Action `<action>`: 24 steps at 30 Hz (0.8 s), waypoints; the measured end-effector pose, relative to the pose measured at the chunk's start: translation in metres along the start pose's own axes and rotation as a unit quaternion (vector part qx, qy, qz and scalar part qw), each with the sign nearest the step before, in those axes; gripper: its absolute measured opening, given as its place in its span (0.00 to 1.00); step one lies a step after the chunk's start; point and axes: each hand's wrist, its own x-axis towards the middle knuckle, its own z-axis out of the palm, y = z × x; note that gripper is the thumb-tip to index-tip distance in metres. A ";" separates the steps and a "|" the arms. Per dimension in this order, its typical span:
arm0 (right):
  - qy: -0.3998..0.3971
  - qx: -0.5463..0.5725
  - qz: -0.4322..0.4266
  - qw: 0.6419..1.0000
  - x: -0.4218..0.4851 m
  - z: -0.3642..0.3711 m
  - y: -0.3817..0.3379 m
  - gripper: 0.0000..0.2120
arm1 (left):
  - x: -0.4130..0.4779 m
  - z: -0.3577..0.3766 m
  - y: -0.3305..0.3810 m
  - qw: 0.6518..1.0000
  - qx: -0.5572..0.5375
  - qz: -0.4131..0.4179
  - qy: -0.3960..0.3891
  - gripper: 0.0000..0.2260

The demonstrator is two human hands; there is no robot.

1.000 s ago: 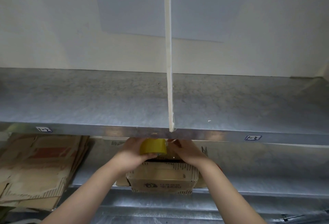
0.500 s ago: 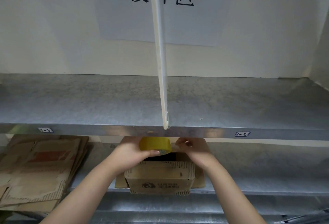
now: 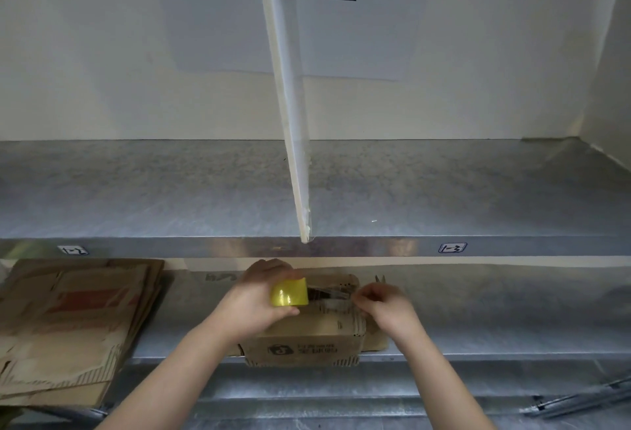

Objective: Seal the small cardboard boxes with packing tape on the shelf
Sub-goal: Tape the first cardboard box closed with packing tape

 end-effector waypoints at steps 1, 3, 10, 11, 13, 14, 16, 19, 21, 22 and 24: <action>-0.002 -0.011 -0.010 1.000 0.000 -0.001 0.001 0.05 | 0.000 0.001 -0.002 1.000 -0.001 -0.004 -0.004 0.25; 0.004 0.005 -0.011 1.000 0.002 -0.003 0.002 0.05 | 0.001 0.002 -0.001 1.000 -0.004 -0.008 0.003 0.25; 0.034 0.046 -0.012 0.998 0.016 -0.003 0.015 0.06 | 0.018 0.009 0.007 0.998 -0.018 -0.062 0.001 0.26; 0.035 0.054 -0.017 0.998 0.017 0.000 0.018 0.06 | 0.019 0.012 0.007 0.998 -0.024 -0.066 -0.003 0.25; 0.013 0.115 0.009 0.993 0.018 0.004 0.025 0.05 | 0.020 0.018 0.005 0.996 -0.032 -0.078 -0.009 0.25; 0.000 0.137 0.025 0.990 0.018 0.006 0.027 0.06 | 0.020 0.019 0.004 0.996 -0.035 -0.085 -0.013 0.25; -0.005 0.152 0.045 0.987 0.020 0.009 0.030 0.08 | 0.022 0.022 0.002 0.994 -0.038 -0.097 -0.022 0.25; -0.002 0.175 0.061 0.983 0.021 0.012 0.029 0.12 | 0.028 0.026 0.000 0.993 -0.041 -0.105 -0.031 0.26; -0.005 0.182 0.077 0.980 0.022 0.014 0.031 0.12 | 0.033 0.030 0.002 0.993 -0.042 -0.107 -0.038 0.25; -0.005 0.192 0.085 0.978 0.022 0.015 0.033 0.11 | 0.035 0.032 0.003 0.992 -0.045 -0.110 -0.039 0.25; 0.001 0.222 0.094 0.970 0.024 0.017 0.038 0.10 | 0.040 0.036 0.007 0.992 -0.045 -0.113 -0.039 0.25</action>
